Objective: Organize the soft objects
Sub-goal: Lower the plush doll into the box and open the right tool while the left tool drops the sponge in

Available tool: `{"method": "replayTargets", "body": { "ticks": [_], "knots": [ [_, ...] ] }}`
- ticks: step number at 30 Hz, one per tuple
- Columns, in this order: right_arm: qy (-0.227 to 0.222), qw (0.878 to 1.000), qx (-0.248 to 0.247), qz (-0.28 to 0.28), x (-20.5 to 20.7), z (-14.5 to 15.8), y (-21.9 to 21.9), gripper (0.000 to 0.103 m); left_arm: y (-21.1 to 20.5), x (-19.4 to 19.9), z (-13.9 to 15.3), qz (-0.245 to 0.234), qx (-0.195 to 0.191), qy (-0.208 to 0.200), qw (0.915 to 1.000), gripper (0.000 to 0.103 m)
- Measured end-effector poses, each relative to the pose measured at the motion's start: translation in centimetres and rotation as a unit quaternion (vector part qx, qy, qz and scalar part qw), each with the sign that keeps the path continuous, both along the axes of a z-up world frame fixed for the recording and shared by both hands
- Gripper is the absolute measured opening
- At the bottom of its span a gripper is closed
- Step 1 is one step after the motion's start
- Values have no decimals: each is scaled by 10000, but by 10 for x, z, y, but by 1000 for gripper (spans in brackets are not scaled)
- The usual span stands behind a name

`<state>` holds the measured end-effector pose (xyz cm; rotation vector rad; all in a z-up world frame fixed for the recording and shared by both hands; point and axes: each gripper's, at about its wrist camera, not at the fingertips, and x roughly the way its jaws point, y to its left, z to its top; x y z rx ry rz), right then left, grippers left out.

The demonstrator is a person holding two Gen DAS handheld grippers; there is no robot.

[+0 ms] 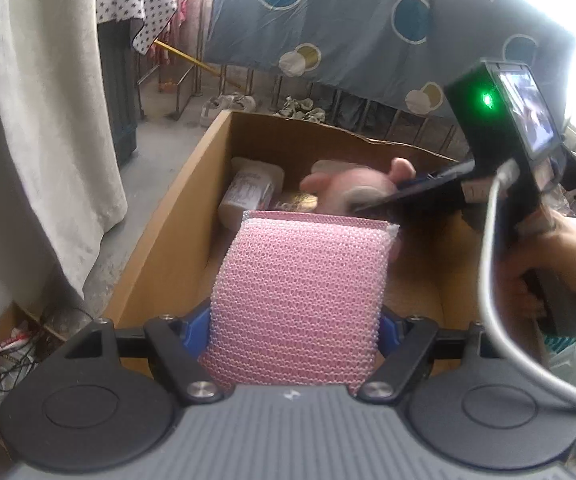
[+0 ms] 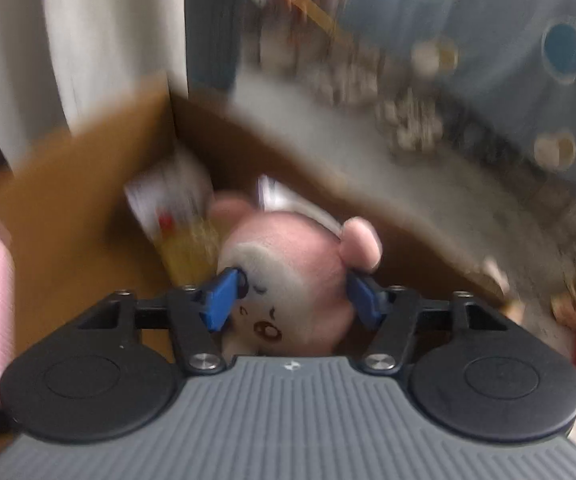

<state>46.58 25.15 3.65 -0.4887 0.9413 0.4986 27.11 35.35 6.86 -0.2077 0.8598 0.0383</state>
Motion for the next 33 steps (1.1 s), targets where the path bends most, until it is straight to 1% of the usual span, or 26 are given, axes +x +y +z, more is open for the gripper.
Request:
{"method": "replayTargets", "body": {
  "ticks": [2,4,5,6,7,9,11,13,16,18,20,22,23,25,26,27,28,30,31,33],
  "knots": [
    [87,9997,-152,173,3,4,6,59,0,-1,-2,0,28,13,10000,79],
    [195,9997,-67,129,8,7,4,59,0,0,-4,-17,57,10,10000,79],
    [202,9996,-66,161,7,4,5,59,-1,0,-4,-9,41,7,10000,79],
    [148,9997,-82,199,4,1,5,61,-1,0,-4,-13,10,24,10000,79],
    [136,9995,-161,232,3,-1,6,67,-2,1,-4,-29,-6,45,10000,79],
    [79,9982,-433,403,-6,-7,11,70,-4,3,-3,-50,37,65,10000,79],
    [59,9983,-422,403,-11,-2,6,73,-6,3,-1,-112,82,44,9999,79],
    [-42,9996,-39,290,-14,13,-5,81,-11,5,3,-184,153,21,9997,79],
    [-299,9979,554,-118,-17,48,-30,82,-25,16,5,-445,307,117,9985,78],
    [-395,9940,950,-369,-20,73,-51,83,-36,29,4,-592,297,250,9975,78],
    [-361,9885,1324,-629,-23,97,-75,83,-47,45,1,-695,160,425,9965,78],
    [-206,9833,1641,-761,-25,113,-98,83,-58,65,-6,-746,-156,535,9957,78],
    [-171,9808,1755,-833,-27,118,-108,83,-66,76,-12,-825,-221,543,9949,78],
    [-184,9777,1867,-944,-34,123,-125,83,-84,98,-26,-1011,-171,547,9932,80],
    [-195,9768,1906,-955,-37,124,-133,83,-91,107,-36,-1141,-153,627,9914,80],
    [-232,9767,1901,-969,-42,124,-139,83,-96,116,-44,-1155,-140,697,9908,80],
    [-263,9772,1863,-987,-44,123,-143,83,-97,119,-50,-1064,-151,734,9915,82],
    [-227,9773,1858,-989,-49,120,-153,83,-88,123,-56,-1010,-441,885,9900,86],
    [-182,9766,1903,-990,-50,119,-157,83,-81,121,-56,-976,-586,949,9890,92],
    [-196,9752,1946,-1032,-54,115,-163,83,-67,109,-50,-920,-731,994,9881,95]
  ]
}}
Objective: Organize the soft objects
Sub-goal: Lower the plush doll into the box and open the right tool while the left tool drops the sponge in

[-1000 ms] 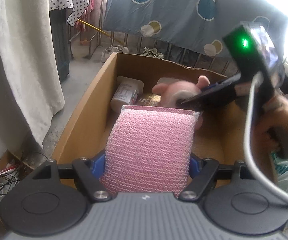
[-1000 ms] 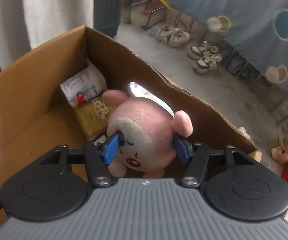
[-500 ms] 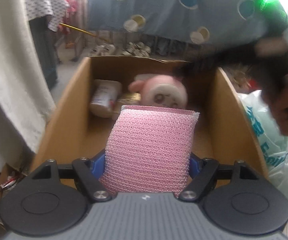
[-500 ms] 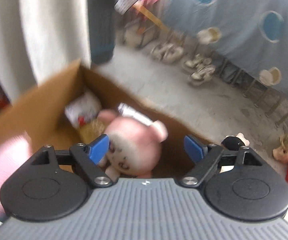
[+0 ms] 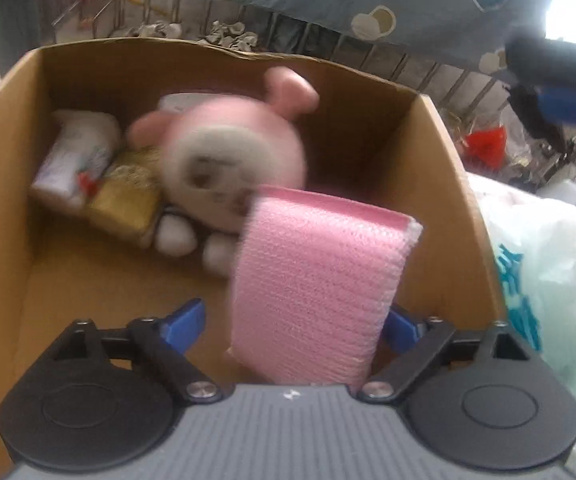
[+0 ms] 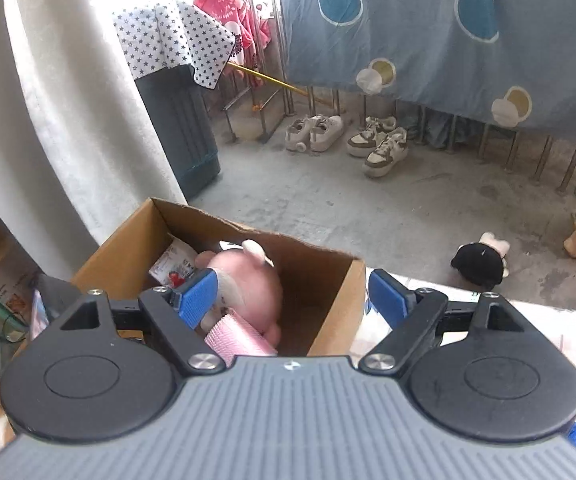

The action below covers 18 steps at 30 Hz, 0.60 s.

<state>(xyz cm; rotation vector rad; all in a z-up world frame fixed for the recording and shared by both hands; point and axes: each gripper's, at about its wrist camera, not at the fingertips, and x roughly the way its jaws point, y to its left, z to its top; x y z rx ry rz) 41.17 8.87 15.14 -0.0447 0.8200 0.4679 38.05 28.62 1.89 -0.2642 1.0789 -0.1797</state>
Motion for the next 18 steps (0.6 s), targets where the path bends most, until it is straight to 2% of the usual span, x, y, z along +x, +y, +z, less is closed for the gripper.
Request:
{"method": "replayTargets", "body": {
  "ticks": [4,7,10,11,12,13,14,17,18],
  "knots": [
    [91,9999,54,-7,-2,-9,-3,84,21,-23,11,-176,-117,92,9997,101],
    [213,9997,113,64,-4,-16,1,84,29,-27,6,-343,-339,325,9983,102],
    [248,9996,77,143,-6,-20,6,84,23,-29,-2,-524,88,646,9965,102],
    [233,9995,65,180,-7,-21,8,84,22,-29,-5,-553,183,720,9957,98],
    [206,9995,50,215,-7,-22,9,84,22,-30,-7,-629,197,716,9953,94],
    [174,9996,33,223,-8,-23,10,84,20,-30,-9,-713,182,719,9947,76],
    [149,9997,18,207,-8,-24,11,84,19,-28,-12,-748,139,779,9941,51],
    [188,9997,75,149,-3,-29,13,84,16,-19,-27,-607,-231,926,9936,24],
    [207,9996,100,150,-2,-32,15,84,13,-16,-30,-628,-291,908,9935,23]
  ]
}}
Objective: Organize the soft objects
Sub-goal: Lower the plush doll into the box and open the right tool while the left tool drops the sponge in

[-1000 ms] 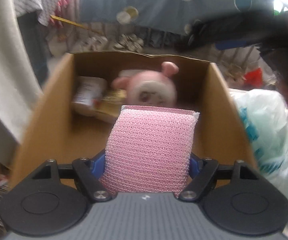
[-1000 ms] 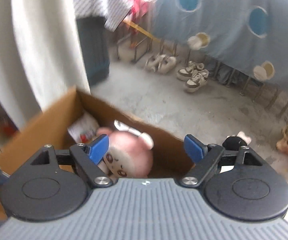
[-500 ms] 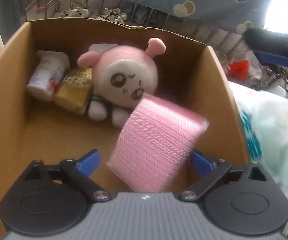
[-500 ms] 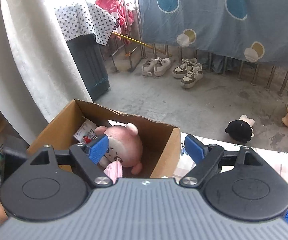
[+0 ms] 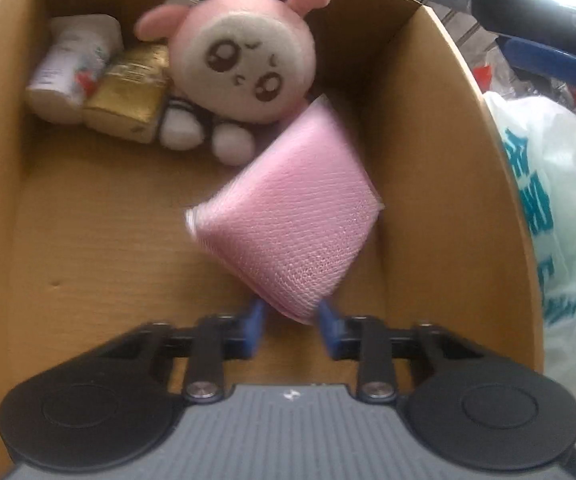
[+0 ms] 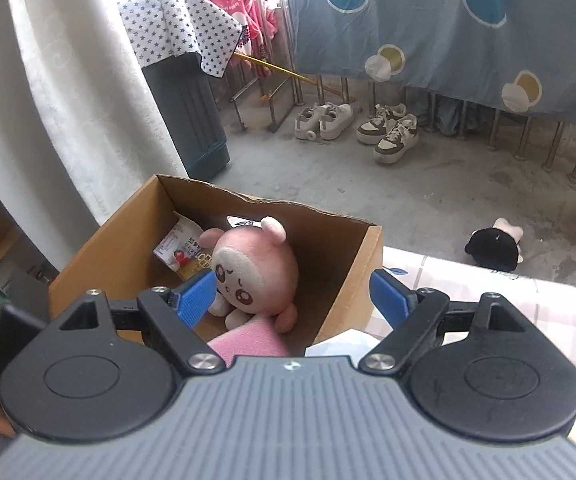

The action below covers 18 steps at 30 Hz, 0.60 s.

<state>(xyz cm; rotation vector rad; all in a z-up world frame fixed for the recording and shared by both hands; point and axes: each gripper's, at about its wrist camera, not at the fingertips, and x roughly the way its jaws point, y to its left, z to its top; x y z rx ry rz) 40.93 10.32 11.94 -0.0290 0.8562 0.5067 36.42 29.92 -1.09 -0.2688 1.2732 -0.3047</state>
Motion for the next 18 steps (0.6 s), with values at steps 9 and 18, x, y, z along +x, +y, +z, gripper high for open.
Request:
{"method": "replayTargets", "body": {
  "ticks": [9,18],
  "knots": [
    [132,9997,148,-108,9,-17,-6,83,-46,24,-1,-455,-126,-473,9978,5],
    [212,9981,436,-380,15,-15,-28,83,-23,11,17,-60,260,-570,9980,74]
  ]
}}
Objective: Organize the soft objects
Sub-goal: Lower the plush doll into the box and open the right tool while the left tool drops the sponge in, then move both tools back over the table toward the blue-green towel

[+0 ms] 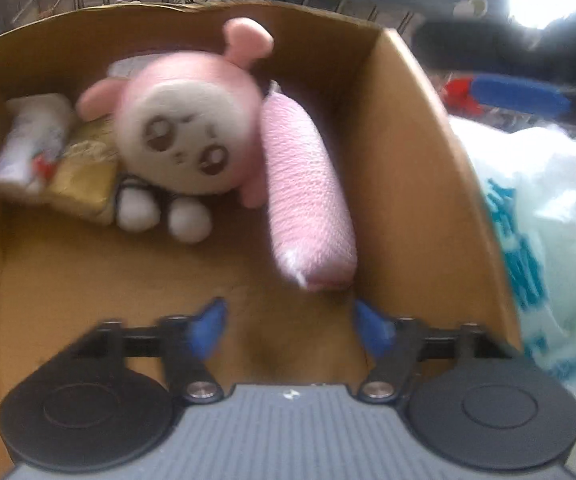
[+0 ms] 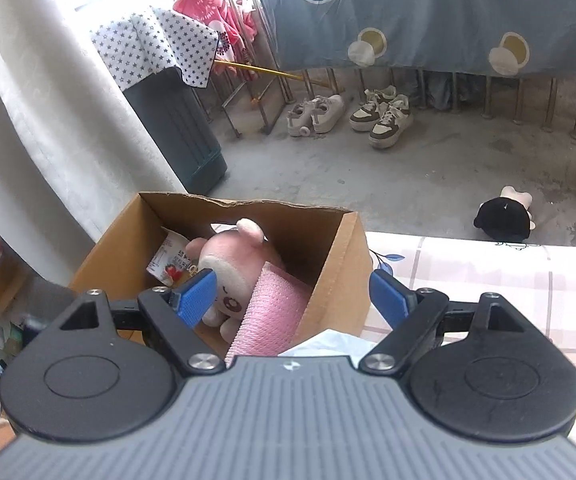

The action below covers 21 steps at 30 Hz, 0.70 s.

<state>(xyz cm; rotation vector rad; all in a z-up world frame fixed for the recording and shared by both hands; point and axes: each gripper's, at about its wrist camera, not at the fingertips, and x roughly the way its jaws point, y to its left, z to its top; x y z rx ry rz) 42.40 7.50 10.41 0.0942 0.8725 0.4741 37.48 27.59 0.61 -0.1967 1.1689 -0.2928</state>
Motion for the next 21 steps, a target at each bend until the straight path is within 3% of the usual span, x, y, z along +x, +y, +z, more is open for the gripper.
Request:
{"method": "replayTargets", "body": {
  "ticks": [4,5,6,11,15,17,19,21],
  "knots": [
    [-124,9999,-15,26,-5,6,1,84,21,-13,14,305,-608,-283,9973,30],
    [-126,9999,17,19,-5,8,1,84,21,-10,13,348,-639,-289,9969,11],
    [-126,9999,50,13,-6,10,0,84,18,-5,12,387,-571,-311,9971,3],
    [-225,9997,21,82,-16,20,-1,84,-1,25,3,797,-229,-331,9960,5],
    [-317,9995,46,84,-25,31,-5,84,-3,35,-7,1032,-238,44,9944,8],
    [-316,9993,170,50,-32,40,-12,84,-4,31,-4,1152,-232,70,9931,26],
    [-326,9990,296,77,-42,51,-21,84,0,16,7,1074,-264,-124,9938,34],
    [-398,9984,398,87,-56,65,-33,84,-2,-5,27,985,-103,-287,9947,34]
  ]
}}
